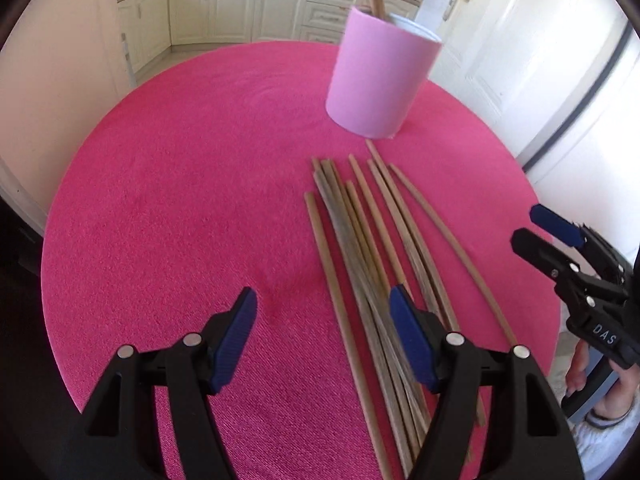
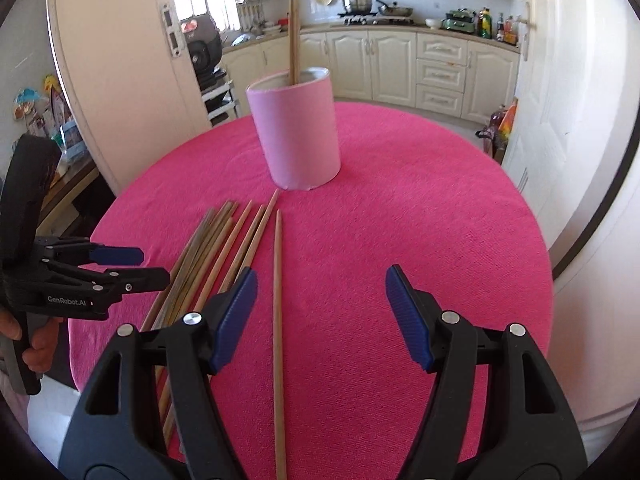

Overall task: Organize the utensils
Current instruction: 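Lower the left tool onto another chopstick and close it while the right tool grasps one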

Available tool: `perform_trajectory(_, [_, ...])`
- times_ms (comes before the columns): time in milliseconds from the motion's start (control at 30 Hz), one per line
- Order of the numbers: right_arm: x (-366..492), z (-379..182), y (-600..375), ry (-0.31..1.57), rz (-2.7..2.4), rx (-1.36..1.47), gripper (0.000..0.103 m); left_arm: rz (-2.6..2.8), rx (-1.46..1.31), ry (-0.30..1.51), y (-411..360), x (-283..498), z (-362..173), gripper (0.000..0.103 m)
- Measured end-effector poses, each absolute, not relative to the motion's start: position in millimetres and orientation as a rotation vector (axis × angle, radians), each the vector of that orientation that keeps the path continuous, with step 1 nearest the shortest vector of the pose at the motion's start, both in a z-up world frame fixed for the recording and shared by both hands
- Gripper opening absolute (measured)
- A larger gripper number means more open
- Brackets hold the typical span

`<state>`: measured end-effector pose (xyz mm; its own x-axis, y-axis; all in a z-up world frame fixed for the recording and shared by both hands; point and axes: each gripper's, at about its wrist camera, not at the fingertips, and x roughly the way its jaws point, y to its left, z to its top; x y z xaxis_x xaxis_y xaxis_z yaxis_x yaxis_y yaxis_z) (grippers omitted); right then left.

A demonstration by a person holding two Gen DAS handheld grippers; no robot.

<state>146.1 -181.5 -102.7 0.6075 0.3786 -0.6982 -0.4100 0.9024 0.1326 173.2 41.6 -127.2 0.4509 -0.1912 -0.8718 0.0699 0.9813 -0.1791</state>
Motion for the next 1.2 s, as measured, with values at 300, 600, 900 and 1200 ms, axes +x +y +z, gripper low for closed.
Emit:
perform_trajectory(300, [151.9, -104.3, -168.6, 0.883, 0.492, -0.1, 0.066, -0.187, -0.101, 1.128, 32.7, 173.1, -131.9, 0.047])
perform_trajectory(600, [155.5, -100.1, -157.2, 0.927, 0.518, -0.139, 0.066, -0.172, -0.163, 1.154, 44.0, 173.8, -136.3, 0.047])
perform_trajectory(900, [163.6, -101.0, -144.5, 1.007, 0.532, -0.184, 0.045, -0.155, -0.095, 1.171, 33.1, 179.1, -137.4, 0.025])
perform_trajectory(1200, [178.9, -114.1, -119.1, 1.148, 0.526, -0.303, 0.032, -0.126, -0.09, 1.17, 36.5, 186.7, -138.6, 0.005])
